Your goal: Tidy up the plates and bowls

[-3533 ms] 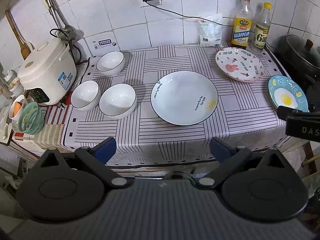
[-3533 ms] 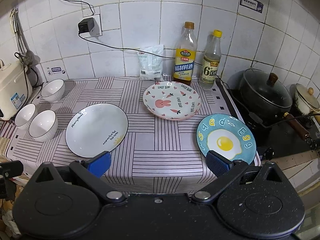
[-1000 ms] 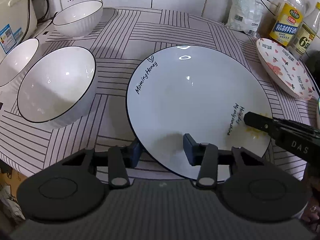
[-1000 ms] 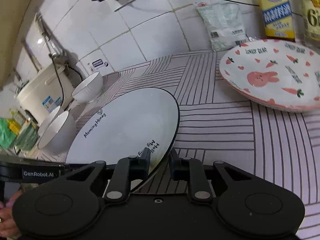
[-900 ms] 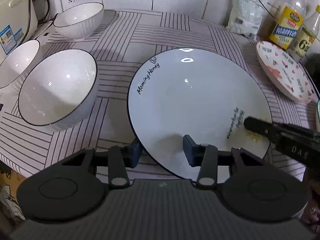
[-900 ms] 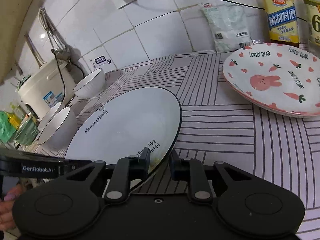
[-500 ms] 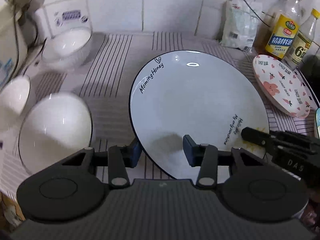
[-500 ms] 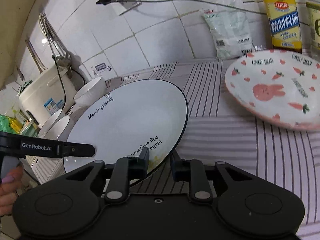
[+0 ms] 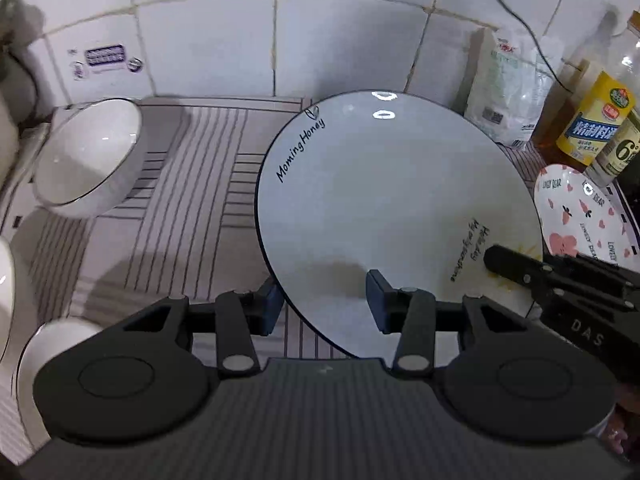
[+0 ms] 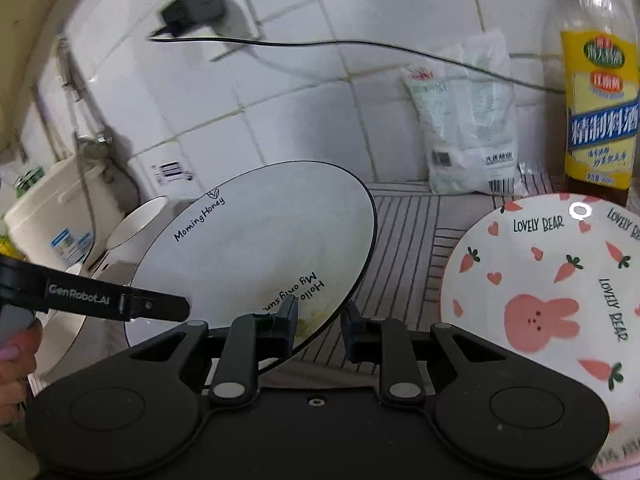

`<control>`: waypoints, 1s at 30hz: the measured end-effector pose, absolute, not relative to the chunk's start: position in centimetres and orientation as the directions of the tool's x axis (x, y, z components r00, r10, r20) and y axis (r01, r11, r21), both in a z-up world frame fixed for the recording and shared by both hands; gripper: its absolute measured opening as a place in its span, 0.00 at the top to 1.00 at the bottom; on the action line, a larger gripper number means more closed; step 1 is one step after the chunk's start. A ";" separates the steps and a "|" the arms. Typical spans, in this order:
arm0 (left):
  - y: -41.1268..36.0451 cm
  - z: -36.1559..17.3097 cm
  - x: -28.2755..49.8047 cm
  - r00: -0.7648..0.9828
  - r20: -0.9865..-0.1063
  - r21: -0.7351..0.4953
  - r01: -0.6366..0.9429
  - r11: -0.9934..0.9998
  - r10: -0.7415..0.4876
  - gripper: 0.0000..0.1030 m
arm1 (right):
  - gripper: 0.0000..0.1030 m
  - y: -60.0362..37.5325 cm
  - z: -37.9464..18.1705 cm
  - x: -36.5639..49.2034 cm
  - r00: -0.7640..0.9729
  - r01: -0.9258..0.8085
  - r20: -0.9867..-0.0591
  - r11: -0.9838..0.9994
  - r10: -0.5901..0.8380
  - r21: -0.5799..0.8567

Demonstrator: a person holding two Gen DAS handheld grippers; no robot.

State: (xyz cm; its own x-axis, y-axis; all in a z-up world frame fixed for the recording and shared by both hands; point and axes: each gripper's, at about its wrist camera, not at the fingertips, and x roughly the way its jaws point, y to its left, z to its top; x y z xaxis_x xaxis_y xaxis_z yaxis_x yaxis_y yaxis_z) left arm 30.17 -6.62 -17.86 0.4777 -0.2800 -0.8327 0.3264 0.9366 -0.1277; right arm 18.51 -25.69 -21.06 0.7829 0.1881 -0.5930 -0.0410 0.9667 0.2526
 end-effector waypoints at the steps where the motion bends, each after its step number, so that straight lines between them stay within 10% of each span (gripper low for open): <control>1: -6.7 -18.1 30.8 0.469 -0.836 -0.137 0.326 0.935 -0.286 0.59 | 0.73 -25.8 -21.1 19.0 0.782 -0.036 -0.597 0.969 0.180 0.245; 21: -8.9 -19.5 35.1 0.377 -0.886 -0.190 0.235 0.953 -0.270 0.52 | 0.64 -24.7 -21.8 25.4 0.665 0.128 -0.745 0.991 -0.061 0.033; 30: -9.0 -14.7 30.8 0.430 -0.853 -0.179 0.290 0.940 -0.295 0.42 | 0.39 -25.2 -17.4 17.3 0.766 0.054 -0.642 0.996 0.000 0.065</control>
